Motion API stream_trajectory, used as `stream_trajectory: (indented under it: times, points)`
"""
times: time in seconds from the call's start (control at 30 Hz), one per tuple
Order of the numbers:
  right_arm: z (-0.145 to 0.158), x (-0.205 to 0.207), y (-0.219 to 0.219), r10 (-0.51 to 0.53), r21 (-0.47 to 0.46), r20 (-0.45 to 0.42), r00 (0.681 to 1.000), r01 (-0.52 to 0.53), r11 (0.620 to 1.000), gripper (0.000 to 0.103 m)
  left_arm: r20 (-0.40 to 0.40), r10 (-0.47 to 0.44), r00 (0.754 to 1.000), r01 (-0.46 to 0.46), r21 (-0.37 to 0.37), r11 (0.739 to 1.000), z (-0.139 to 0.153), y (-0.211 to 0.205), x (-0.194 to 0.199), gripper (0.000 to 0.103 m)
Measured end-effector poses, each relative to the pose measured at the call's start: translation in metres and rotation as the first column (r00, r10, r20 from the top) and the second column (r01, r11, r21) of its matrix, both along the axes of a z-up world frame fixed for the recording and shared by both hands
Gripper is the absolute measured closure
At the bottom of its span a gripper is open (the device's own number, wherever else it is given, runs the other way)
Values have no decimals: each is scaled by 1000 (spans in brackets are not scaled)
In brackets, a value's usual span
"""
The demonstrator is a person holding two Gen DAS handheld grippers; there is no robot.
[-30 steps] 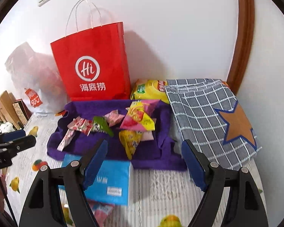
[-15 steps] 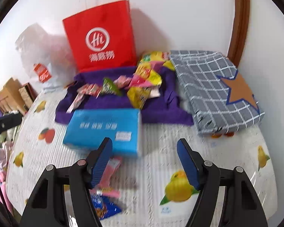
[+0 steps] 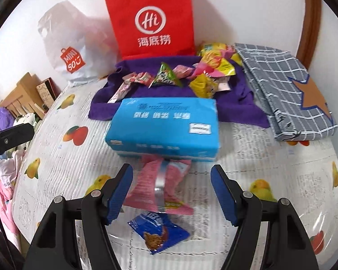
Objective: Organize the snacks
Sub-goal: 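Move the right tool to the pink cookie packet and grasp it, then grasp the blue chocolate chip packet with the left tool while the right tool holds the cookie packet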
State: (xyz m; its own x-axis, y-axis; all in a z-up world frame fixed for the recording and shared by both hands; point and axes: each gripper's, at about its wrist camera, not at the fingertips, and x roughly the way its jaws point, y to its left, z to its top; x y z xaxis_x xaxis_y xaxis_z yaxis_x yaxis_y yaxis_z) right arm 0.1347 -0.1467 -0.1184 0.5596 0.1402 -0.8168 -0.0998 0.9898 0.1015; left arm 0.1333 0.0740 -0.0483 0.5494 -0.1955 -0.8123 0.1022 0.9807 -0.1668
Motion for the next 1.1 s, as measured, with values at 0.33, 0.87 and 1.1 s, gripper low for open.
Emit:
stream_trajectory:
  times: [0.33,0.87,1.1]
  points:
    - [-41,16,17,2,-51,-118,993,-8,999,40,-39,-1,999,1,1,1000,-17,12,6,44]
    - [-13,-20,-48,-74,-6,-4,997,74,997,56,-71,-58,996,60,34,998,-29,-25,-4,44]
    - [-26,-26,-102,-197,-46,-8,980,197,979,56,-128,-92,988,97,34,995,-48,-52,-8,44]
